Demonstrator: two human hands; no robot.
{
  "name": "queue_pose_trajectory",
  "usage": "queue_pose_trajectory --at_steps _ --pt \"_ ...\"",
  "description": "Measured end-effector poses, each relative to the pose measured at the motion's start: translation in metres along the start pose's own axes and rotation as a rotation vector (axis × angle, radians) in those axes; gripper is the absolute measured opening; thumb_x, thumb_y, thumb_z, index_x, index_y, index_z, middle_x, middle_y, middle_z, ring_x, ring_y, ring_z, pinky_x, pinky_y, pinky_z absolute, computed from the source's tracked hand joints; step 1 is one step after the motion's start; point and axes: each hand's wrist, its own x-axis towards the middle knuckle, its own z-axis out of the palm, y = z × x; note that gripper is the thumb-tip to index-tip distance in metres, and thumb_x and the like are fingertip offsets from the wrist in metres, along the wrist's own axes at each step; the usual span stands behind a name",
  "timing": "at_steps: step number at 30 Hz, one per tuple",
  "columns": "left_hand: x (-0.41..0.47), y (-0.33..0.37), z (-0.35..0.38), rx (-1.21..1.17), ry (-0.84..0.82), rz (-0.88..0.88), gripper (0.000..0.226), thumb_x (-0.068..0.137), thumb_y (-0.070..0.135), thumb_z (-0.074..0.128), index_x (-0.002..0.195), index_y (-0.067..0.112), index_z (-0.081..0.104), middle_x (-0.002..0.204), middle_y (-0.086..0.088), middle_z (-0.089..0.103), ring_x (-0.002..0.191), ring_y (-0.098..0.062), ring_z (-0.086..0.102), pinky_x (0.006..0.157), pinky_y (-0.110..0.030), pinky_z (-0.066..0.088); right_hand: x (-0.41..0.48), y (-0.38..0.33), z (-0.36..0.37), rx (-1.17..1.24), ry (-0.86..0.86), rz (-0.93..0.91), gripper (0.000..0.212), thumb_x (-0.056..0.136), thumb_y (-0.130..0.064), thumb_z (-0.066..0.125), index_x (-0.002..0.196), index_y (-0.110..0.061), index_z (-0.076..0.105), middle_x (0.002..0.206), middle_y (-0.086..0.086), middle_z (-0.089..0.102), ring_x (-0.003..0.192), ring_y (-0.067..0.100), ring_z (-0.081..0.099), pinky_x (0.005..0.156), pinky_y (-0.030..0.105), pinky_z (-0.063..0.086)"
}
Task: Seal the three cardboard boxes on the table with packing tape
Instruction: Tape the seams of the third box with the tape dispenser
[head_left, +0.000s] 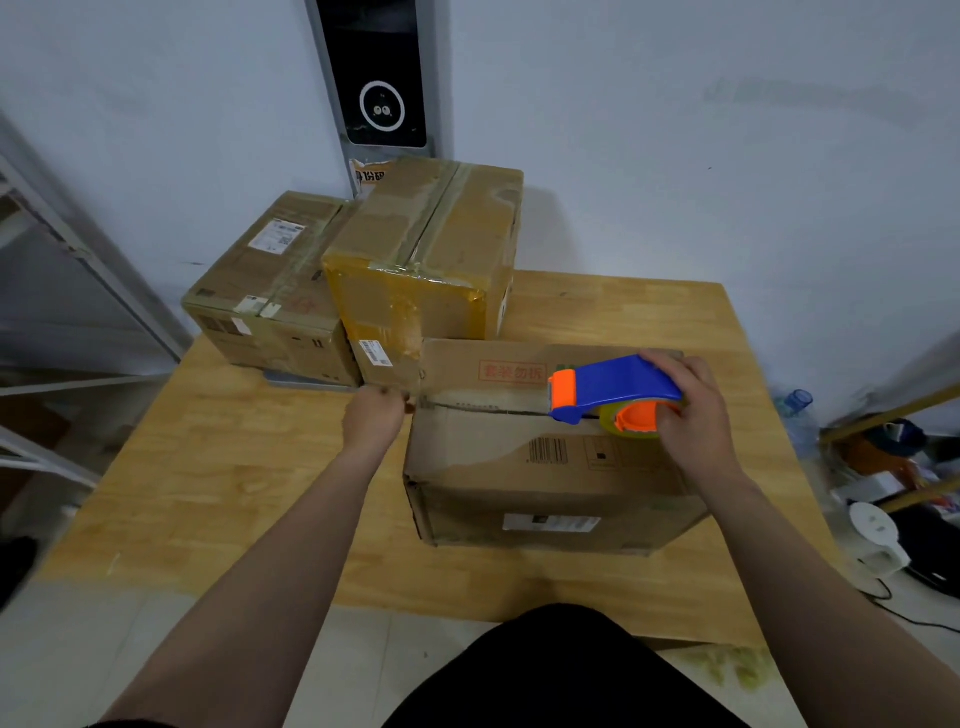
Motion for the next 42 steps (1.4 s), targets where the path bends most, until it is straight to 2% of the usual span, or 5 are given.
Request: queue_pose_trajectory --at_steps 6,18,24,34,42 --pt "-0.025 0.044 0.008 0.307 -0.126 0.079 0.051 0.11 0.04 0.035 0.102 0.001 0.066 0.067 -0.006 0.053 0.058 -0.022 0.05 0.051 -0.033 0.03 -0.001 0.001 -0.001 -0.013 -0.018 0.027 0.083 0.076 0.02 0.05 0.136 -0.037 0.057 0.125 -0.001 0.047 0.12 0.022 0.048 0.1 0.05 0.048" --pt "-0.033 0.014 0.028 0.38 0.068 0.022 0.059 0.107 0.055 0.026 0.104 0.014 0.069 0.098 -0.01 0.066 0.094 -0.035 0.062 0.075 -0.041 0.044 0.009 0.007 -0.012 0.011 -0.135 0.009 0.088 0.075 0.02 0.054 0.142 -0.036 0.054 0.128 -0.003 0.048 0.118 0.008 0.049 0.096 0.029 0.046" --pt "-0.03 0.022 0.031 0.467 0.02 0.022 0.049 0.11 0.026 0.02 0.147 0.024 0.051 0.123 -0.014 0.059 0.106 -0.036 0.058 0.073 -0.036 0.038 0.012 0.024 -0.024 0.167 -0.2 -0.046 0.093 0.07 0.024 0.061 0.141 -0.035 0.053 0.133 0.003 0.054 0.127 0.014 0.051 0.101 0.013 0.037" --pt "-0.04 0.016 0.04 0.376 0.187 -0.036 0.063 0.107 0.058 0.024 0.098 0.012 0.067 0.102 -0.018 0.066 0.09 -0.036 0.059 0.078 -0.044 0.047 0.035 0.037 -0.05 0.066 -0.426 -0.177 0.086 0.078 0.006 0.074 0.146 -0.041 0.049 0.133 -0.007 0.05 0.126 0.01 0.05 0.1 0.033 0.048" --pt "-0.046 0.022 0.045 0.398 0.231 -0.045 0.065 0.107 0.057 0.025 0.112 0.01 0.069 0.113 -0.022 0.065 0.105 -0.041 0.06 0.082 -0.045 0.043 0.051 0.062 -0.089 0.036 -0.331 -0.195 0.088 0.078 0.009 0.07 0.142 -0.047 0.048 0.118 -0.009 0.049 0.111 0.012 0.054 0.085 0.032 0.05"
